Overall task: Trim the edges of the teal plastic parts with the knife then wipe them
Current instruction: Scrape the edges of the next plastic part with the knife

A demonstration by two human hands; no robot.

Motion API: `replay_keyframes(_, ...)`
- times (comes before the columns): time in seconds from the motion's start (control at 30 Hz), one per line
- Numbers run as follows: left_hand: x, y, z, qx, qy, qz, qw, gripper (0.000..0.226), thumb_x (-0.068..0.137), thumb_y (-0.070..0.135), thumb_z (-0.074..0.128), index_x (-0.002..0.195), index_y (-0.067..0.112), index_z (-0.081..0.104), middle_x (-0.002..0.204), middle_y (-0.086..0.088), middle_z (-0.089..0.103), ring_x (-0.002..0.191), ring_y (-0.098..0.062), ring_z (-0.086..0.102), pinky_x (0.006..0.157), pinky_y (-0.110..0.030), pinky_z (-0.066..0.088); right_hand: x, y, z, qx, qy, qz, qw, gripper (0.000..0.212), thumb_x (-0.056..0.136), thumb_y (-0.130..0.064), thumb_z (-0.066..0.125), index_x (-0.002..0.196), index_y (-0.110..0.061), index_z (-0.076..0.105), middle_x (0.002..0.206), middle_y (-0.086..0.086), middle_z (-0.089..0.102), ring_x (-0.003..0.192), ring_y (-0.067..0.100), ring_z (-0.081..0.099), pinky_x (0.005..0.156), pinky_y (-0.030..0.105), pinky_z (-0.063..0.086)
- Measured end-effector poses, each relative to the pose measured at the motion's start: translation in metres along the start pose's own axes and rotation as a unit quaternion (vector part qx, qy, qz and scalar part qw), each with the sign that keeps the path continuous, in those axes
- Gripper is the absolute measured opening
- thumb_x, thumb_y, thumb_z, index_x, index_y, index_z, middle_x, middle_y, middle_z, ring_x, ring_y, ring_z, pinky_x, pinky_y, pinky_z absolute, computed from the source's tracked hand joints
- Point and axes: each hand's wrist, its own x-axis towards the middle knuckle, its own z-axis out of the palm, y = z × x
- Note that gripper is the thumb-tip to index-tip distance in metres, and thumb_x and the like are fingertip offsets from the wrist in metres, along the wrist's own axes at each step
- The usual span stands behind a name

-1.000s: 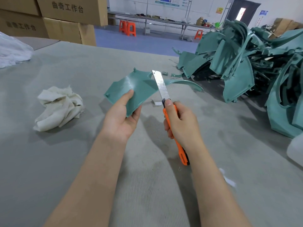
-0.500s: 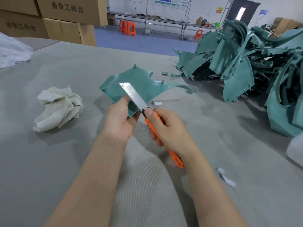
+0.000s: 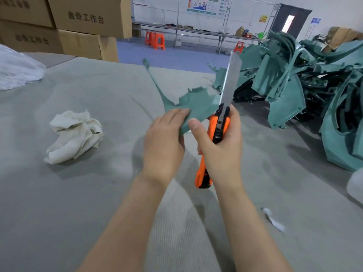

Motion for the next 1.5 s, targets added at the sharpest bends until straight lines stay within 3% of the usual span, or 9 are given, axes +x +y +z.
replay_keyframes(0.13, 0.0, -0.001, 0.005, 0.126, -0.107, 0.022, 0.986, 0.065, 0.087, 0.0, 0.048, 0.146, 0.025, 0.037, 0.155, 0.0, 0.028, 0.14, -0.025, 0.025, 0.116, -0.042, 0.016, 0.008, 0.006, -0.004, 0.029, 0.055, 0.07, 0.996, 0.025, 0.084, -0.019, 0.073, 0.083, -0.017, 0.048, 0.056, -0.009, 0.05, 0.046, 0.014, 0.047, 0.045, 0.024, 0.042)
replay_keyframes(0.27, -0.004, -0.006, 0.009, 0.071, -0.2, -0.036, 0.977, 0.084, 0.081, 0.058, 0.062, 0.149, 0.041, 0.016, 0.16, 0.005, -0.007, 0.146, -0.014, -0.003, 0.118, -0.045, -0.001, 0.018, 0.015, -0.015, 0.1, 0.117, 0.169, 0.974, 0.026, 0.087, -0.006, 0.063, 0.071, -0.016, 0.044, 0.041, -0.006, 0.044, 0.038, 0.014, 0.042, 0.043, 0.023, 0.038)
replay_keyframes(0.5, 0.0, -0.008, 0.011, -0.046, 0.125, -0.167, 0.977, 0.08, 0.082, 0.039, 0.071, 0.144, 0.011, 0.03, 0.157, -0.01, 0.009, 0.144, -0.023, 0.011, 0.116, -0.026, 0.008, 0.023, 0.021, -0.024, 0.229, 0.164, 0.246, 0.927, 0.025, 0.089, -0.005, 0.062, 0.077, -0.015, 0.043, 0.046, -0.006, 0.047, 0.038, 0.008, 0.042, 0.039, 0.018, 0.037)
replay_keyframes(0.57, 0.003, -0.007, 0.012, -0.235, 0.092, -0.289, 0.923, 0.083, 0.083, 0.033, 0.072, 0.146, 0.01, 0.024, 0.154, -0.009, 0.021, 0.141, -0.021, 0.027, 0.115, -0.026, 0.022, 0.024, 0.021, -0.025, 0.263, 0.156, 0.268, 0.914, 0.024, 0.09, -0.005, 0.061, 0.077, -0.014, 0.044, 0.049, -0.004, 0.048, 0.037, 0.008, 0.042, 0.038, 0.018, 0.035)
replay_keyframes(0.67, 0.008, -0.003, 0.009, -0.627, -0.02, -0.424, 0.653, 0.05, 0.089, 0.024, 0.064, 0.135, 0.008, 0.049, 0.128, -0.01, 0.062, 0.112, -0.021, 0.063, 0.089, -0.033, 0.055, 0.023, 0.022, -0.022, 0.266, 0.101, 0.295, 0.912, 0.02, 0.091, -0.006, 0.061, 0.079, -0.014, 0.046, 0.059, 0.001, 0.045, 0.036, 0.007, 0.04, 0.037, 0.017, 0.034)
replay_keyframes(0.7, 0.008, -0.004, 0.008, -0.661, -0.052, -0.432, 0.612, 0.041, 0.091, 0.022, 0.061, 0.129, 0.008, 0.056, 0.12, -0.009, 0.067, 0.107, -0.021, 0.066, 0.084, -0.033, 0.057, 0.022, 0.022, -0.021, 0.256, 0.084, 0.296, 0.916, 0.02, 0.091, -0.007, 0.061, 0.078, -0.014, 0.047, 0.062, 0.002, 0.045, 0.037, 0.007, 0.04, 0.037, 0.017, 0.034)
replay_keyframes(0.9, 0.011, -0.008, 0.0, -0.677, 0.019, -0.495, 0.544, 0.009, 0.089, 0.001, 0.058, 0.088, 0.005, 0.066, 0.076, -0.008, 0.074, 0.065, -0.016, 0.071, 0.059, -0.025, 0.059, 0.021, 0.024, -0.025, 0.028, 0.064, 0.206, 0.976, 0.041, 0.098, -0.05, 0.045, 0.086, -0.012, 0.056, 0.063, -0.001, 0.065, 0.042, 0.013, 0.047, 0.041, 0.023, 0.04)
replay_keyframes(1.13, 0.014, -0.011, -0.005, -0.709, -0.007, -0.495, 0.503, 0.012, 0.09, 0.0, 0.053, 0.097, -0.001, 0.063, 0.102, -0.012, 0.066, 0.116, -0.025, 0.058, 0.048, -0.019, 0.055, 0.017, 0.029, -0.021, -0.073, 0.015, 0.173, 0.982, 0.047, 0.1, -0.047, 0.04, 0.074, -0.009, 0.052, 0.052, 0.003, 0.051, 0.046, 0.016, 0.047, 0.042, 0.027, 0.042)
replay_keyframes(1.5, 0.012, -0.005, -0.014, -0.742, -0.042, -0.485, 0.461, 0.02, 0.091, -0.001, 0.049, 0.081, -0.009, 0.065, 0.087, -0.017, 0.071, 0.076, -0.029, 0.071, 0.046, -0.018, 0.053, 0.017, 0.03, -0.022, -0.071, 0.021, 0.133, 0.988, 0.055, 0.101, -0.045, 0.037, 0.071, -0.001, 0.045, 0.055, 0.011, 0.048, 0.047, 0.019, 0.043, 0.04, 0.026, 0.039)
